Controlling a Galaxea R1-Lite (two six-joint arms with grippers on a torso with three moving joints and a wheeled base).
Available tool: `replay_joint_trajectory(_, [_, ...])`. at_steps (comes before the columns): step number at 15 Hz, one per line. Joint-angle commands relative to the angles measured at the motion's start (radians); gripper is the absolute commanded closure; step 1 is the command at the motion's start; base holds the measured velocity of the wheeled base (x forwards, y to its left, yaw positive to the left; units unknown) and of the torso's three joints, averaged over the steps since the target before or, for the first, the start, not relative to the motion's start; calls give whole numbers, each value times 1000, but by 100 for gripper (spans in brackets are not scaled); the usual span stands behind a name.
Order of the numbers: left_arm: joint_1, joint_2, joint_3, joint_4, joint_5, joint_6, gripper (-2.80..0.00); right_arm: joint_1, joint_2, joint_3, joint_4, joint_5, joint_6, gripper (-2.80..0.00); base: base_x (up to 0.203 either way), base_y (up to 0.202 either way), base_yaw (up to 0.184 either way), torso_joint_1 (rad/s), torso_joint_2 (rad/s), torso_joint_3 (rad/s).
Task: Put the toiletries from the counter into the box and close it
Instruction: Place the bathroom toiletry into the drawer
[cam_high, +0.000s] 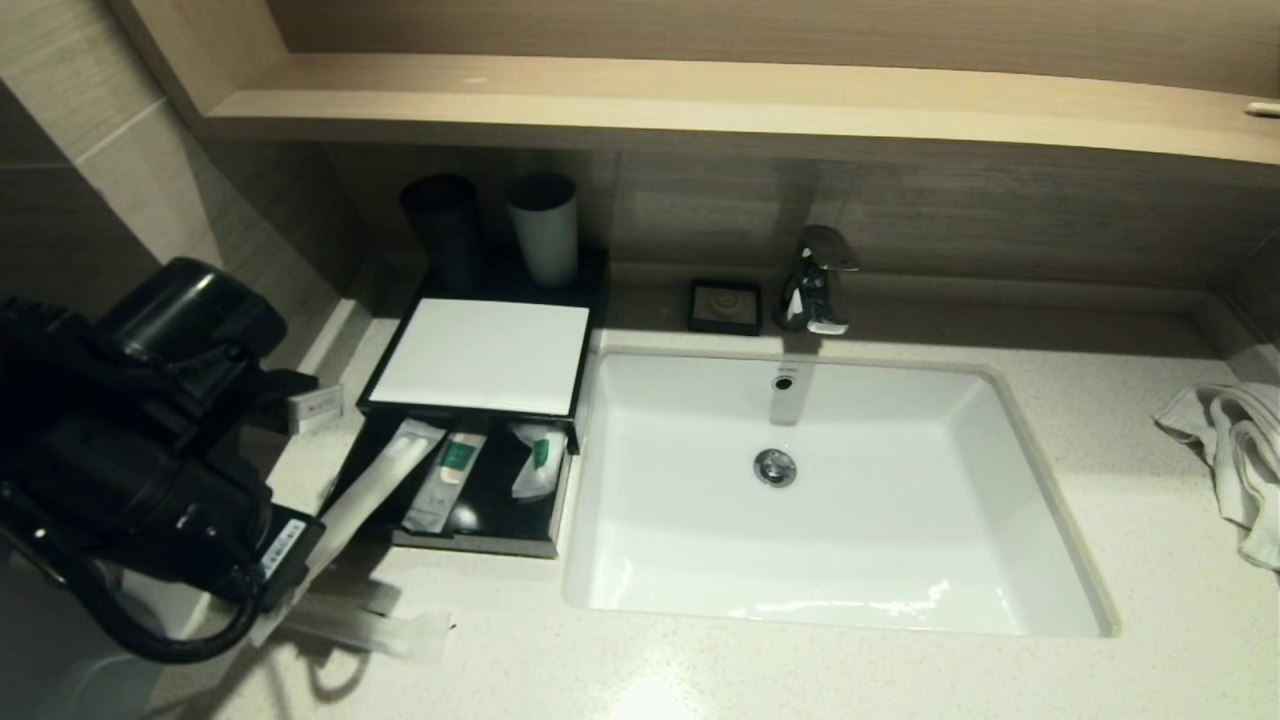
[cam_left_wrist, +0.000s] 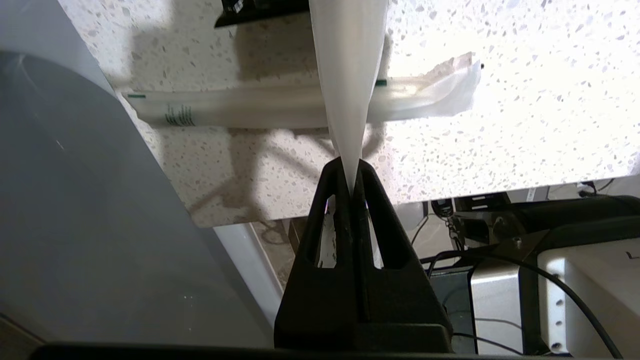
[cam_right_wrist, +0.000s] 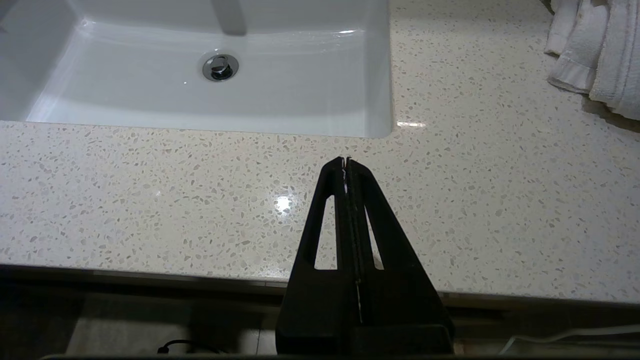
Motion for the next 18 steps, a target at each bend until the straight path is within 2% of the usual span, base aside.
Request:
replay_joint_trajectory(1, [-4,35,-33,3,1,-1,0,0,0,0,0,0,0,0,0,0,0,0,0,0])
replay_joint_trajectory(18, [-36,220,-198,1,5,-3,0,0,0,0,0,0,0,0,0,0,0,0,0,0])
